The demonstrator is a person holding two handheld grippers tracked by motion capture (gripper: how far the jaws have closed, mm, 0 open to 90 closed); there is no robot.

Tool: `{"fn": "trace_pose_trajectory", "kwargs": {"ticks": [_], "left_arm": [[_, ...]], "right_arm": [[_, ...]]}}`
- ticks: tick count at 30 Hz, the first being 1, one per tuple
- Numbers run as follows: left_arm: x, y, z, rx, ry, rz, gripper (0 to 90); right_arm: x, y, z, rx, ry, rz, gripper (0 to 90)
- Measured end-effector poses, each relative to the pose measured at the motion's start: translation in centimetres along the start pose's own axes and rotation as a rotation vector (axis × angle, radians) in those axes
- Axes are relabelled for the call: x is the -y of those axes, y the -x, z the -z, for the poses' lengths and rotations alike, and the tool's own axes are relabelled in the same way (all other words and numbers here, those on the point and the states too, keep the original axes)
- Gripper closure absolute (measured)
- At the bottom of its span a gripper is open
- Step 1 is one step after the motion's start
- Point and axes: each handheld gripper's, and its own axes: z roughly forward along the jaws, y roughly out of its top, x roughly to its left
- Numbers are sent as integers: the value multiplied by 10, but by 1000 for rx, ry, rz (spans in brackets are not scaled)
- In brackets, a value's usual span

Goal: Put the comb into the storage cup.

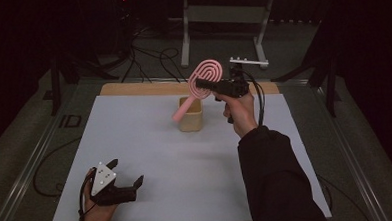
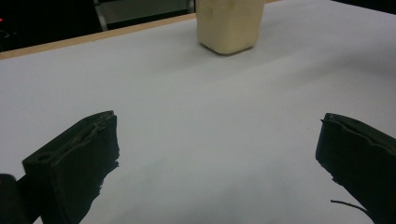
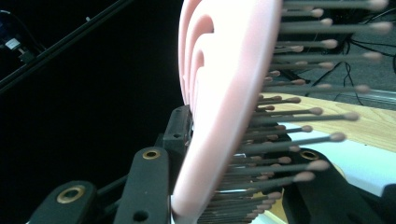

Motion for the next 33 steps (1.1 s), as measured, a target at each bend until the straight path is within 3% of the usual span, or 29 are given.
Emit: {"fn": "trace_pose_trajectory", "kwargs": {"ticks": [33], "left_arm": [[0, 0, 0, 1, -1, -1, 0]], "right_arm": [[-8, 11, -5, 85, 25, -19, 640]]}}
